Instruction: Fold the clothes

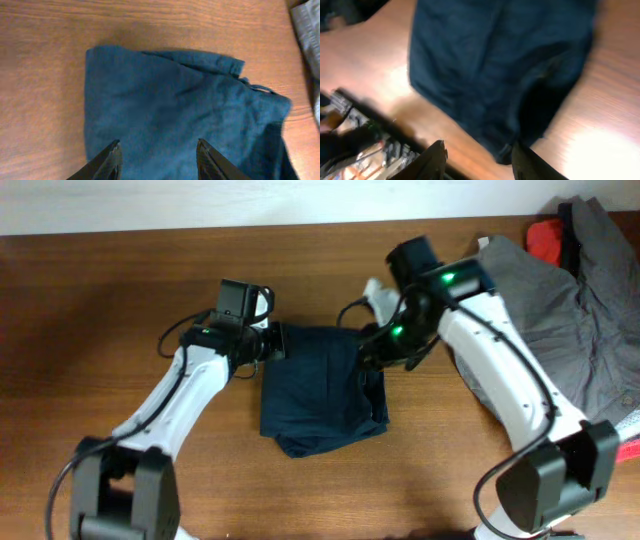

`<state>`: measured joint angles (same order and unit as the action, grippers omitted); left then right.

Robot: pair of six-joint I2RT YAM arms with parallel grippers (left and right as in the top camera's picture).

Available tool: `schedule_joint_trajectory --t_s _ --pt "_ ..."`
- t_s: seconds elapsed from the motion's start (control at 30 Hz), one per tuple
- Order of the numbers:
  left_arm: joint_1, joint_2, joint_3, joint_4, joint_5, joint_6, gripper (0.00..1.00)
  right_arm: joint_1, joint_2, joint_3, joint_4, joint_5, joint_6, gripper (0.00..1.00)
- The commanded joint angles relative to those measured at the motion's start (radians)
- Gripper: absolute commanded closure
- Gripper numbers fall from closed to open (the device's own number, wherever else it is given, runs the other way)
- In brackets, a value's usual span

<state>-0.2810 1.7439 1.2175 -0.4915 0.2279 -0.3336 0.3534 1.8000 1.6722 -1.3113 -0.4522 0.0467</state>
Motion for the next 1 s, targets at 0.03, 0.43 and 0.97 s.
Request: schedule_joint_trajectory --t_s 0.03,0.43,0.97 --pt "-0.002 0.067 0.002 0.04 0.019 0.041 0.52 0.05 0.024 -0.15 0.09 -0.188 -0.032 0.53" --pt "-0.004 0.201 0.001 -0.085 0.012 0.048 0.52 0.05 0.031 -0.587 0.475 -0.044 0.12 0.53" --pt "-0.028 0.167 -0.005 -0.526 0.045 -0.101 0.81 -0.114 0.039 -0.593 0.689 0.285 0.145 0.52"
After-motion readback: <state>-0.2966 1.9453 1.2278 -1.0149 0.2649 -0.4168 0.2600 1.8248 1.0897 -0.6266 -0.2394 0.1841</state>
